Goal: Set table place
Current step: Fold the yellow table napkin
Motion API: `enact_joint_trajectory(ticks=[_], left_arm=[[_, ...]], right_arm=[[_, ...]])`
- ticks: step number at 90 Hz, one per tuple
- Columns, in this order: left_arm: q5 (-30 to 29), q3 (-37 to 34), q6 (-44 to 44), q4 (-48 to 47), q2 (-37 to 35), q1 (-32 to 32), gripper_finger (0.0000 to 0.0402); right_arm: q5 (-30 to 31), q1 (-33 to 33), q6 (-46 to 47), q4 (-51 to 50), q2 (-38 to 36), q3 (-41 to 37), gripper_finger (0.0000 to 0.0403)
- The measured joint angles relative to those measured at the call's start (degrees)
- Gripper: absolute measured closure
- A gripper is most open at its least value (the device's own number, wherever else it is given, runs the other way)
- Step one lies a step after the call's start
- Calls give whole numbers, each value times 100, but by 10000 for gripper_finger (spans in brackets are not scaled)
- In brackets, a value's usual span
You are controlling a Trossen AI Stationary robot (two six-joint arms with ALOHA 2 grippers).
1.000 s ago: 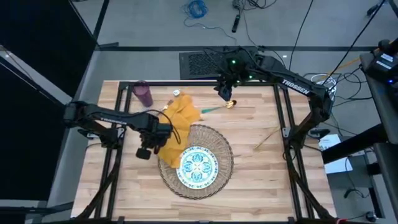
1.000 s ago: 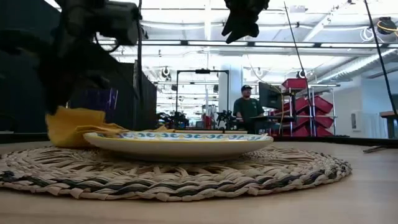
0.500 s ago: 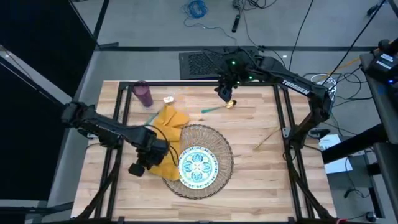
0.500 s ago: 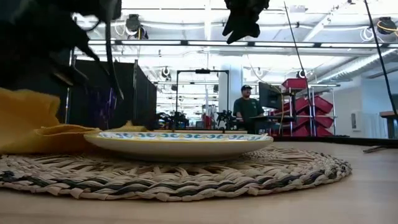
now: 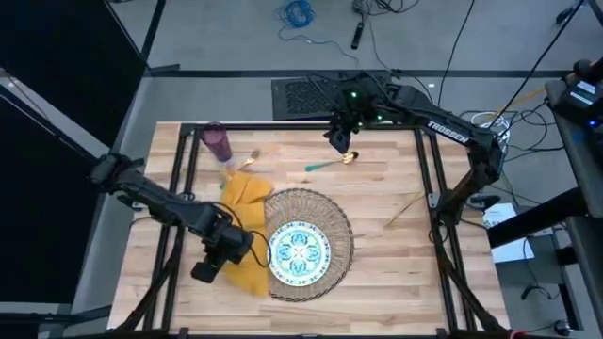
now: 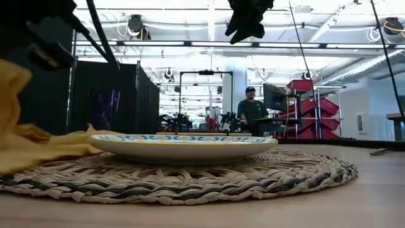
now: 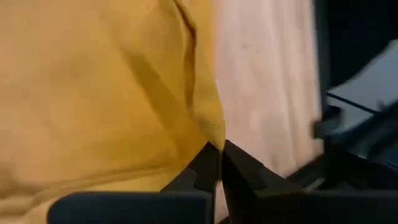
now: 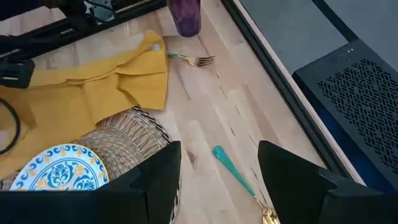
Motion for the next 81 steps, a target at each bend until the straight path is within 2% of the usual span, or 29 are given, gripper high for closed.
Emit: enact_joint_trajectory(ticks=[14,29,44,50,61,66,74,81], left_arm=[[1,0,-1,-310,0,-44,373],[-2,0,-28,-971,0,-39,316],[-52,8,-143,-1115,0,-39,266],[-471,45,-111,-1032,0,-31,257],[-1966,55,49,-716,0,84,254],[-2448,55,262,-437,0,226,254],[-2661,43,601,177,0,603,254],[-2414,-82,768,706,0,1001,254]], right_arm=[[1,-2,44,-4,0,0,202],[-1,-1,42,-7,0,0,202],[-1,-2,22,-9,0,0,202],[-1,-2,-50,-10,0,0,202],[-9,-1,-115,-7,47,-14,202],[-31,4,-116,79,63,-103,202],[-130,-7,-114,202,72,-304,202],[-143,-4,-103,277,74,-541,202]])
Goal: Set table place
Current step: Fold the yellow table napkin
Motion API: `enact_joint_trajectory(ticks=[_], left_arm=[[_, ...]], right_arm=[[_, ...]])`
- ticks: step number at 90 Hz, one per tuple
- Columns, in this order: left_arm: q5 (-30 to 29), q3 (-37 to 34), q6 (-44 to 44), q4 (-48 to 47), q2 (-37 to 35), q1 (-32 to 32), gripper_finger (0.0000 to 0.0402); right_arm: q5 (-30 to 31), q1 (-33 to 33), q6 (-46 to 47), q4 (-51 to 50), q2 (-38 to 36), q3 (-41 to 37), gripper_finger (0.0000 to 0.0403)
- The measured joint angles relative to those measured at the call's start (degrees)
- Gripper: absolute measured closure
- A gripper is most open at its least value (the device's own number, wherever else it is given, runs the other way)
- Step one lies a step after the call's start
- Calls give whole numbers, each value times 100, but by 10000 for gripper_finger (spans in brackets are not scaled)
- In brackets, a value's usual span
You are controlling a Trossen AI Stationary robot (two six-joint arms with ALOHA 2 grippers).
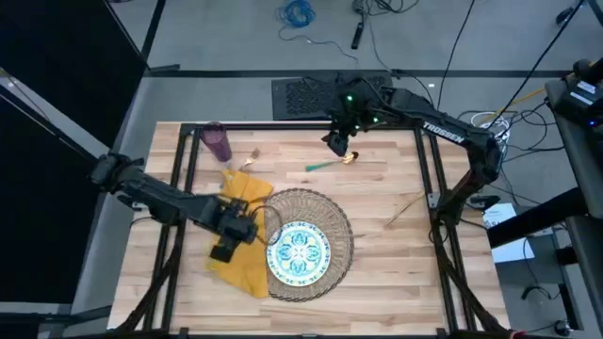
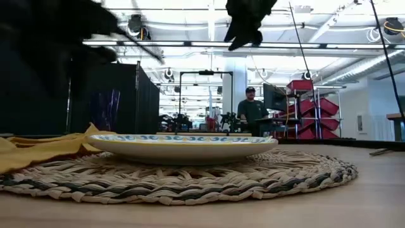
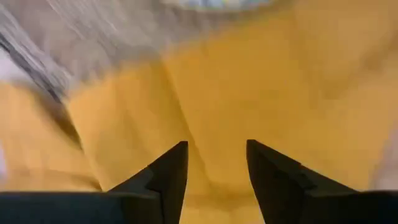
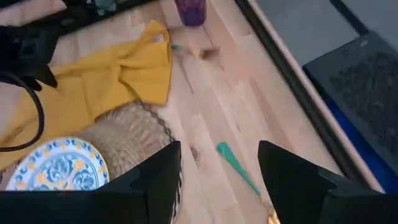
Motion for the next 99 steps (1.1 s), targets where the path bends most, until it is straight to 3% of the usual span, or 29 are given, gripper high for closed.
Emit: enact_joint_trajectory(ticks=[12,35,63,80,99], left_arm=[[717,-267,-13,224,2,460,254],[861,-888,-485,440,6,444,254],[943,-1384,-1274,803,7,-109,254],[574,-1459,-1649,808,7,-375,254],[843,-1459,-2167,811,7,-852,254]], right_arm=[[-11,2,13,-7,2,-380,202],[-11,-15,-98,326,2,-867,202],[-13,-78,-201,656,2,-884,209],[-12,-92,-193,717,2,-884,211],[-147,-92,-155,713,2,-884,211]])
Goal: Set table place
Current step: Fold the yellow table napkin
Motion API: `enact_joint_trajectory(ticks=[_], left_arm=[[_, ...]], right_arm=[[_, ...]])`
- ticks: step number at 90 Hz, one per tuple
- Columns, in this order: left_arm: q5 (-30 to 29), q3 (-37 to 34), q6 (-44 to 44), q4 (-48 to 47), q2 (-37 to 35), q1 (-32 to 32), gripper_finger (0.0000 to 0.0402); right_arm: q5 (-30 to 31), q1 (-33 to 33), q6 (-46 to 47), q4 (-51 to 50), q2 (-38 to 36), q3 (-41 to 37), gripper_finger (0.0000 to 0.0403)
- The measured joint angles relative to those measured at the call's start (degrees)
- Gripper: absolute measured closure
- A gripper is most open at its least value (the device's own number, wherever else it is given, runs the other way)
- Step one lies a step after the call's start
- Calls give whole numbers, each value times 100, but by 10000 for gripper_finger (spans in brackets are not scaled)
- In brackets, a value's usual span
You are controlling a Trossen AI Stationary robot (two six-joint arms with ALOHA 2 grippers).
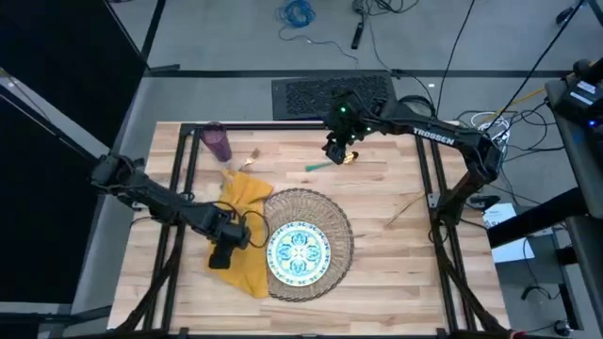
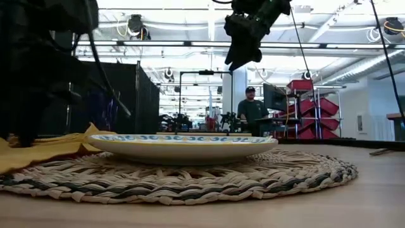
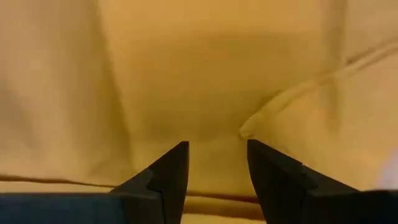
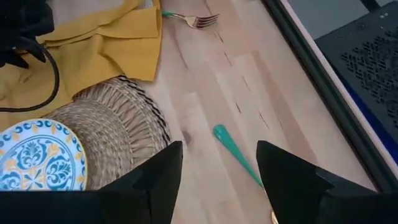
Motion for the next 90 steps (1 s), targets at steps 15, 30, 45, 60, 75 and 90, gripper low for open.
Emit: enact_joint_trajectory(ticks=[15,30,45,60,75,90], left_arm=[[623,2,-519,-9,0,-484,254],[1097,39,-856,-376,0,-944,254],[1416,115,-1013,-469,-2,-1380,254],[1640,166,-1441,-895,-299,-1899,254],[1219,164,-2147,-1661,-736,-2180,254],[-345,164,-2820,-1632,-1412,-2150,254]], right_arm=[[-15,0,23,0,0,0,211],[-19,0,23,9,0,0,211],[-19,2,106,17,0,0,211],[-19,0,150,-25,-2,0,211],[-19,2,146,-6,-2,0,211],[-48,9,160,138,-4,0,211]])
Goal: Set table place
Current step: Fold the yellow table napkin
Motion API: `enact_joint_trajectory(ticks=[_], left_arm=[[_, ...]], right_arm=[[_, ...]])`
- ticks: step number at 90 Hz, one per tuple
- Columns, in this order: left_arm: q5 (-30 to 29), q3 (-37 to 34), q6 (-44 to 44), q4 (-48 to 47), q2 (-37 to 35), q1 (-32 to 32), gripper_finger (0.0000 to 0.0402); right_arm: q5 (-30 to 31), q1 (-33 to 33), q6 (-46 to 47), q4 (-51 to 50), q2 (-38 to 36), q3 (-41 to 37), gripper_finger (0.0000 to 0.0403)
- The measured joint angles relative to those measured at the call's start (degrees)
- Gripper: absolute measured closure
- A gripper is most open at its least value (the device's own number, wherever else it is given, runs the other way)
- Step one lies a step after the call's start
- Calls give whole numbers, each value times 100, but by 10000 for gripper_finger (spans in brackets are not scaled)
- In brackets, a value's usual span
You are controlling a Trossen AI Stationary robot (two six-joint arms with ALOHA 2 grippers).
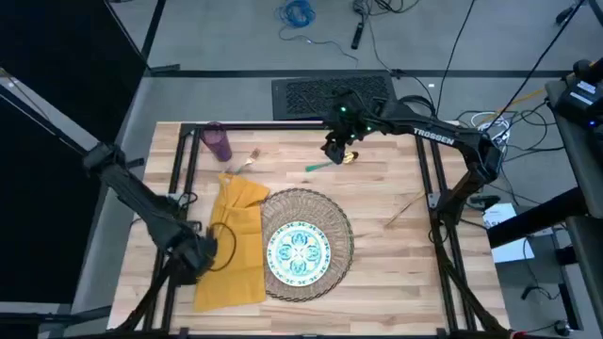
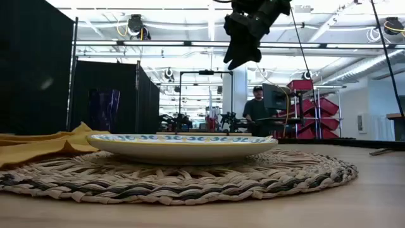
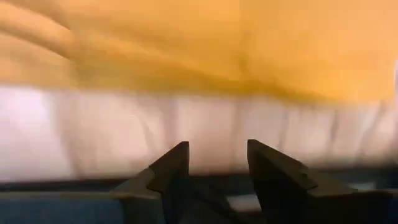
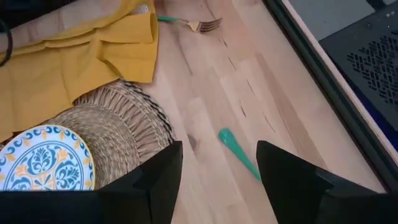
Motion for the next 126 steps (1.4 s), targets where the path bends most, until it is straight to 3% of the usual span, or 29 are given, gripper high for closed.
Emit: enact_joint_trajectory(ticks=[16,24,46,59,81,99,126], left_arm=[[-2002,0,-88,84,-390,364,254],[-2540,0,74,116,-446,745,254],[-2608,-4,1375,830,-441,1999,254],[-2684,-4,1672,826,-489,2489,254],[-3386,-4,1961,996,-1241,2613,254],[-3542,-4,2137,1040,-1768,2634,254],[-3533,-4,2324,1030,-1820,2868,254]], right_arm=[[-257,179,181,254,36,0,211],[-281,352,331,576,163,1,211],[-297,878,882,1616,1150,1,218],[-710,953,1378,2424,1834,0,229],[-1234,927,2041,3504,2621,0,228],[-1287,925,2226,3856,2971,0,227],[-1120,1007,2661,4556,3274,0,227]])
